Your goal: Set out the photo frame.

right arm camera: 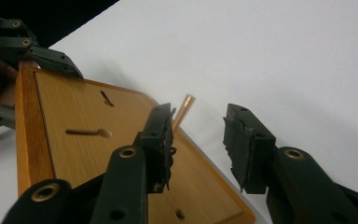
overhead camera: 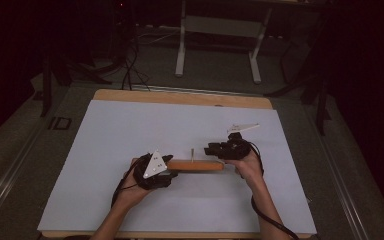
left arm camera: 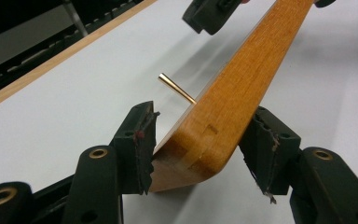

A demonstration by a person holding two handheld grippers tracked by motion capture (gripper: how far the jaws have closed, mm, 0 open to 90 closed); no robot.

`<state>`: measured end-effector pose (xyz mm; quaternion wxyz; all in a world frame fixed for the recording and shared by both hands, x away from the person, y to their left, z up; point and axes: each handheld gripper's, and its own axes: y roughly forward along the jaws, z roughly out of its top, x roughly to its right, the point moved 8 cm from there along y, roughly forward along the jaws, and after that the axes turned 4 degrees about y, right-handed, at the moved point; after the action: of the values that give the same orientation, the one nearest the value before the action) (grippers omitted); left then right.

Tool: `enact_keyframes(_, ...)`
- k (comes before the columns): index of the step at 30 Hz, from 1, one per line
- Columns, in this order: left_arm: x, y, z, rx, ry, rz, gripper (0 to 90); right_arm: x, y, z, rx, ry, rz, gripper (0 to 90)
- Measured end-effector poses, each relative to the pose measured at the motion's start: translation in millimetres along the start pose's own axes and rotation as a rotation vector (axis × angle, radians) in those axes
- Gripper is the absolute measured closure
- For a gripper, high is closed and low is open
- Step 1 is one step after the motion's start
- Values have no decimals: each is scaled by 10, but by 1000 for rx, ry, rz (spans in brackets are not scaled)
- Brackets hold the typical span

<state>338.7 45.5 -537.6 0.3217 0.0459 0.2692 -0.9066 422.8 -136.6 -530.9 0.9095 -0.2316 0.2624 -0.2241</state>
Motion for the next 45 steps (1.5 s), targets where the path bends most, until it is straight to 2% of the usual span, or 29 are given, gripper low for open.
enact_keyframes(9, -14, 4, 4, -3, -7, 6, 471, 53, -164, -111, 20, -5, -50, 637)
enact_keyframes(32, -75, 24, 17, 3, -60, 17, 474, 142, -443, -355, 24, -6, -89, 641)
enact_keyframes(35, -88, 28, 19, 4, -71, 19, 476, 139, -467, -380, 18, -12, -90, 650)
enact_keyframes(37, -92, 29, 20, 4, -78, 17, 477, 111, -465, -397, -1, -42, -95, 663)
enact_keyframes(42, -105, 33, 18, 3, -87, 21, 483, 79, -432, -416, -28, -70, -103, 686)
enact_keyframes(45, -122, 37, 18, 6, -100, 22, 487, 62, -441, -456, -51, -80, -82, 700)
